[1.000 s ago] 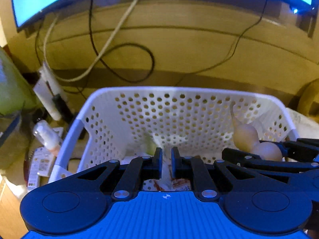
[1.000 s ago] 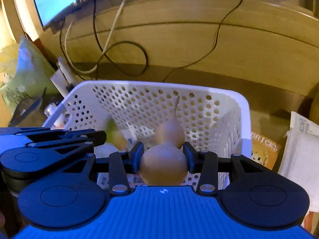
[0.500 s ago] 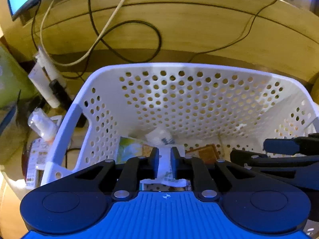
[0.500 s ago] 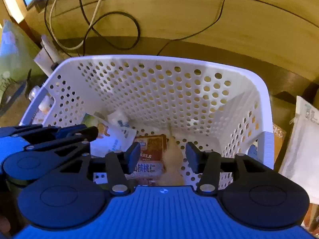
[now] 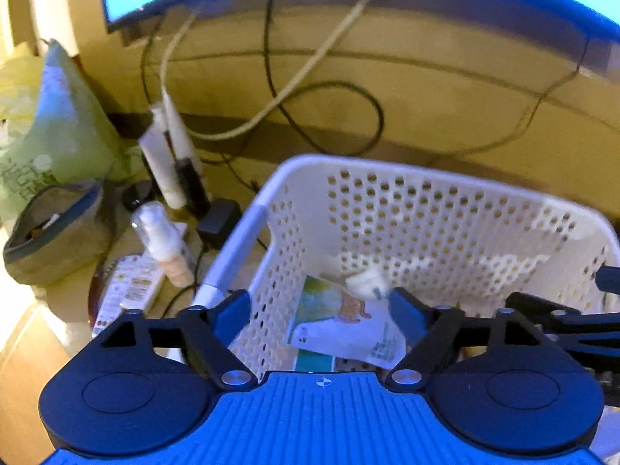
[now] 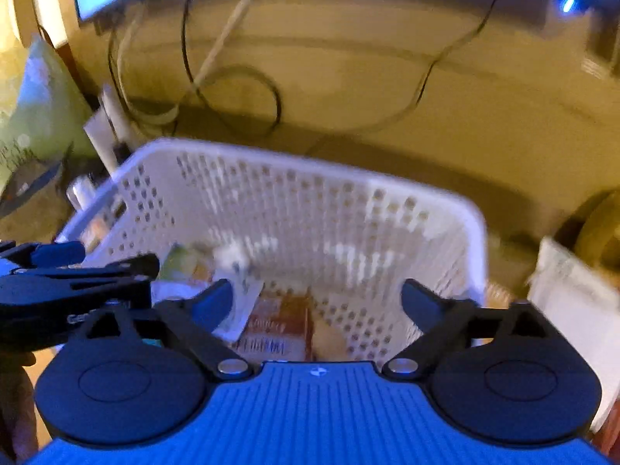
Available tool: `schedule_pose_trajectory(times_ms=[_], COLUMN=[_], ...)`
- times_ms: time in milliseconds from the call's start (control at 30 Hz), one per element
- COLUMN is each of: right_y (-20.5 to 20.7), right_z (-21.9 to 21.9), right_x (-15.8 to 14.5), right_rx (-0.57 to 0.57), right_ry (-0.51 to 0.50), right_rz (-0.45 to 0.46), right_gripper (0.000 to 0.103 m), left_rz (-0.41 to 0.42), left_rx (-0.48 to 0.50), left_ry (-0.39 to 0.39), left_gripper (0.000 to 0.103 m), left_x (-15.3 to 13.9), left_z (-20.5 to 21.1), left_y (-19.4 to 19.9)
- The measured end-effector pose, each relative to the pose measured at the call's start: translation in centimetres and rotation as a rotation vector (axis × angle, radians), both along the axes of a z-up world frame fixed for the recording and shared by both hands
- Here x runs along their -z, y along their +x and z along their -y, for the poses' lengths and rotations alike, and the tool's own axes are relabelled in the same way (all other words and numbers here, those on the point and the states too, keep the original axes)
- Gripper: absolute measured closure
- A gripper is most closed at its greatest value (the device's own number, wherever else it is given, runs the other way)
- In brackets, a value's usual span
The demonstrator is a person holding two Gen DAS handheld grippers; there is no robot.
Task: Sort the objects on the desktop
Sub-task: 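Move both open tools back to the green vegetable seed packet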
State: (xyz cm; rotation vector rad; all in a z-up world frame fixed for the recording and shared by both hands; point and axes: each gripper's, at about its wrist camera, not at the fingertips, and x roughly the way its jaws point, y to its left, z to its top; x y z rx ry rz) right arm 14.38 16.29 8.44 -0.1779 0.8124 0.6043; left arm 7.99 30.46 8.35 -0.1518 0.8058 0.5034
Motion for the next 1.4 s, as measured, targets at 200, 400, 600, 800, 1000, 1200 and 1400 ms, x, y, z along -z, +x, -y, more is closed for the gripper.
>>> schedule_pose_trajectory(times_ms=[200, 400, 600, 800, 1000, 1200, 1400], right_y=[-1.2, -2.9, -4.9, -7.3, -9.0, -10.6, -12.1], right_z=[2.7, 6.6, 11.1, 16.5, 22.3, 26.6, 27.4], right_x=[-2.2, -3.0, -3.9, -3.5, -0.3, 4.7, 9.5], right_rx=[-0.038, -0.033, -0.026, -0.020, -0.013, -0.027, -0.061], right_ry=[0.078, 0.136, 0.165, 0.175, 0.157, 0.119, 0.052], right_rz=[0.081, 0.143, 0.217, 0.247, 0.217, 0.128, 0.043], right_gripper=[0.006, 0.006, 0.006, 0.005, 0.003, 0.003, 0.003], left_rz=[0.061, 0.111, 0.152, 0.162, 0.119, 0.049, -0.015], left_rx=[-0.022, -0.039, -0.038, 0.002, 0.057, 0.132, 0.253], left_ry=[0.045, 0.060, 0.076, 0.085, 0.069, 0.052, 0.016], left_gripper=[0.012, 0.012, 0.012, 0.012, 0.012, 0.012, 0.012], left_x=[-2.3, -3.8, -4.8, -4.0, -0.3, 5.1, 9.6], left_z=[2.6, 6.0, 10.3, 15.4, 20.5, 24.3, 25.0], left_y=[-1.6, -3.4, -5.4, -7.3, -8.9, -11.0, -12.1])
